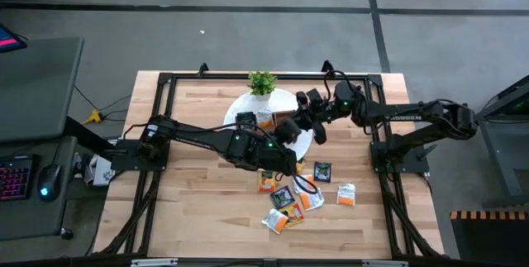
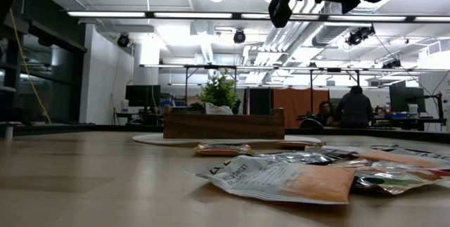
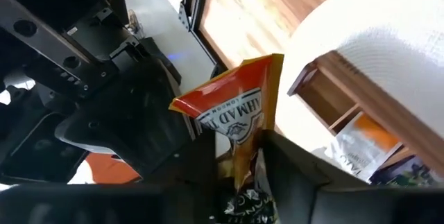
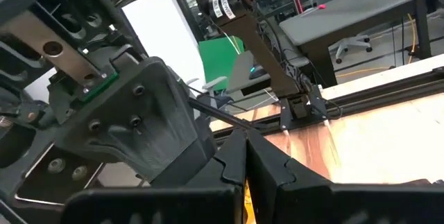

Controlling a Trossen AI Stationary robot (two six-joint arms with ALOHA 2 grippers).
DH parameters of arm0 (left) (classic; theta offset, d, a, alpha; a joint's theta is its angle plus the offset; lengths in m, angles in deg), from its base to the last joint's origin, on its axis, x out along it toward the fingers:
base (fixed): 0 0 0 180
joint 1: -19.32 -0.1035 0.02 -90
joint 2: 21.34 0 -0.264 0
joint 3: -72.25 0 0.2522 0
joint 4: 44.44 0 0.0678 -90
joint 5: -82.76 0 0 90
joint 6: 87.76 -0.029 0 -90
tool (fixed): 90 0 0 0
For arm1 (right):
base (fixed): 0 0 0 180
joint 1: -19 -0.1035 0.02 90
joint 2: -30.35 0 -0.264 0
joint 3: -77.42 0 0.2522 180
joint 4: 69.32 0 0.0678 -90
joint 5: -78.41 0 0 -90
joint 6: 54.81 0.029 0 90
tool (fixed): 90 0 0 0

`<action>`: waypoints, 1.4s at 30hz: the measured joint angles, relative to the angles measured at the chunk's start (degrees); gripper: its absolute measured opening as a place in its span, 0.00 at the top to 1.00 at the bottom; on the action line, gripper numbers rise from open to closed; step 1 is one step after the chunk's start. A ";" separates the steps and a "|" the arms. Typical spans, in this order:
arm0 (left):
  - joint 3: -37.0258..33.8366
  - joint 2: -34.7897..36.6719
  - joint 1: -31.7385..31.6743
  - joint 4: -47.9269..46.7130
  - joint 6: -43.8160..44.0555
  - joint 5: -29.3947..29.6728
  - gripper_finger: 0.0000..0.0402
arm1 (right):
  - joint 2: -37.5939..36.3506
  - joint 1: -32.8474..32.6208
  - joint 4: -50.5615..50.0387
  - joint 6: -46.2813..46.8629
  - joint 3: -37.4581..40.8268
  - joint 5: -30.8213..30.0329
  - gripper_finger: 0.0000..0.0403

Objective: Pick & Place Tea
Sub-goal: Put the orange tea bag into the right section of the wooden organizer

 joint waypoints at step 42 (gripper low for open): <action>-1.98 18.33 -0.28 -30.25 72.22 8.40 0.26 | 0.07 18.37 -17.36 -6.01 0.00 -0.88 1.00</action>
